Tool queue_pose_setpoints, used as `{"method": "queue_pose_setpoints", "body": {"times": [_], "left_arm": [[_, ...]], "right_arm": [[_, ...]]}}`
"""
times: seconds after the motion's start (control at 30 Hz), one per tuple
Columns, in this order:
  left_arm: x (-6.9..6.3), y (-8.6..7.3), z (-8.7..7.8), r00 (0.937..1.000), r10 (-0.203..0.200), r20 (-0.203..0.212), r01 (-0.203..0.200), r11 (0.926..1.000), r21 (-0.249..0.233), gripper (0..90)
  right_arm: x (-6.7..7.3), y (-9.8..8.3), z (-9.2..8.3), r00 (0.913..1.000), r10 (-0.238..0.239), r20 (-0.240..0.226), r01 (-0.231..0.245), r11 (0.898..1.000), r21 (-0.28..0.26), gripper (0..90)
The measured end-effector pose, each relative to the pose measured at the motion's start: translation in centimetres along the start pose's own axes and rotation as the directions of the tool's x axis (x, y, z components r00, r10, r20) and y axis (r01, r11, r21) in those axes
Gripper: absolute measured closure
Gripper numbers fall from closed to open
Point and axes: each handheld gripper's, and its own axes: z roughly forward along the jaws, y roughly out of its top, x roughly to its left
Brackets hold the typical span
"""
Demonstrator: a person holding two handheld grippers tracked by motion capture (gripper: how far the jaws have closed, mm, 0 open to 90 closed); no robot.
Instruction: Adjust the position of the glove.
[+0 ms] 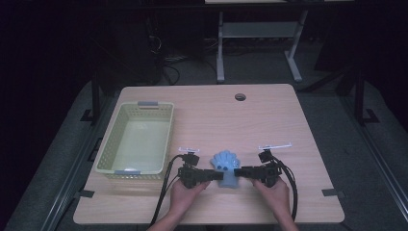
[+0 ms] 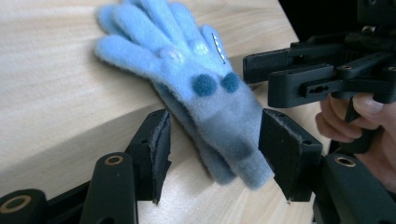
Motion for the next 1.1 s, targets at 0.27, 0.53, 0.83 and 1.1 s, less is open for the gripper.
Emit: {"method": "queue_pose_setpoints", "body": {"times": [0.27,0.53,0.83,1.1], "left_arm": [[0.4,-0.2,0.2,0.9989,-0.038,0.026,0.038,0.9993,0.003,44.5],[0.3,-0.4,0.5,0.999,-0.033,0.031,0.033,0.9994,0.01,49.5],[0.3,-0.5,1.1,0.9976,-0.049,0.049,0.049,0.9988,0.005,58.8],[0.7,-0.5,1.5,0.9952,-0.065,0.072,0.066,0.9978,-0.001,62.4]], "right_arm": [[0.0,-0.6,0.1,0.9984,0.045,-0.036,-0.044,0.999,0.003,49.2],[-0.3,-1.1,0.6,0.9971,0.061,-0.045,-0.059,0.998,0.036,52.4],[-0.4,-1.6,1.0,0.9925,0.1,-0.07,-0.1,0.995,0.006,60.3],[-0.3,-1.8,1.5,0.9895,0.12,-0.08,-0.121,0.993,-0.011,65.6]]}}
